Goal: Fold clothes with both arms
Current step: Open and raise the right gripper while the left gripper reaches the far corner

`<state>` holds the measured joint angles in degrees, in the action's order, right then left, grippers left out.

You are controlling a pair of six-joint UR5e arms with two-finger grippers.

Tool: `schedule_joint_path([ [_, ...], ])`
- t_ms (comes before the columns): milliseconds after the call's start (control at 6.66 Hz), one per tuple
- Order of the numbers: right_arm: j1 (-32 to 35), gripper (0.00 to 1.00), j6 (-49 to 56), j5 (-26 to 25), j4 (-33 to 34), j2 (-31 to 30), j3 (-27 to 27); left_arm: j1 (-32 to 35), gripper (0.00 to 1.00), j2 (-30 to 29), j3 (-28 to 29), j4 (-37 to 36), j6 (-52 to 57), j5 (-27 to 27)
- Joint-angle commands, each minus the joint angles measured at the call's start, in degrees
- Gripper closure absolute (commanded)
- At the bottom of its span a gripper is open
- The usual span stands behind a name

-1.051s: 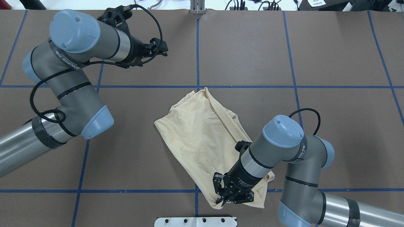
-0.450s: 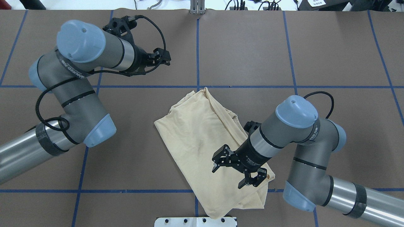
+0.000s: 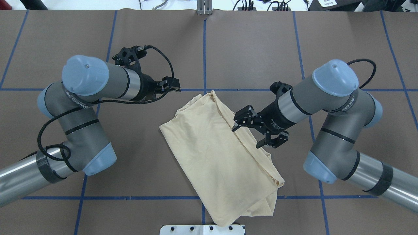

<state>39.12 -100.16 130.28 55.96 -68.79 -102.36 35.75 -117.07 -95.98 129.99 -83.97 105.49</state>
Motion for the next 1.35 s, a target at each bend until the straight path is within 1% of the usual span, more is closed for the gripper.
schedule_joint_path([
  [0,1.92,0.0,2.25,-7.02,0.2,0.14,0.14,-2.24,0.01,2.1,0.7,2.37,-0.49,-0.37],
  [150,1.58,0.0,2.25,-9.84,0.2,0.23,0.4,-3.31,0.01,2.11,2.19,2.2,-0.32,-0.46],
  [450,1.49,0.0,2.25,-11.88,0.29,0.93,0.93,-4.19,0.01,1.32,5.96,2.28,-0.14,-0.81],
  [600,1.4,0.0,2.25,-11.89,0.29,1.11,0.93,-4.54,0.02,1.23,6.94,2.37,-0.05,-1.94],
  [750,1.4,0.0,2.25,-11.97,0.29,1.2,1.1,-4.55,0.04,1.06,7.03,2.28,-0.05,-1.96],
  [1051,1.75,0.0,2.25,-11.89,0.29,1.11,1.28,-5.16,0.11,1.05,7.12,2.02,-0.05,-1.96],
  [1201,1.75,0.0,2.25,-11.89,0.64,1.11,1.19,-6.38,0.12,1.05,7.12,2.02,-0.22,-2.04],
])
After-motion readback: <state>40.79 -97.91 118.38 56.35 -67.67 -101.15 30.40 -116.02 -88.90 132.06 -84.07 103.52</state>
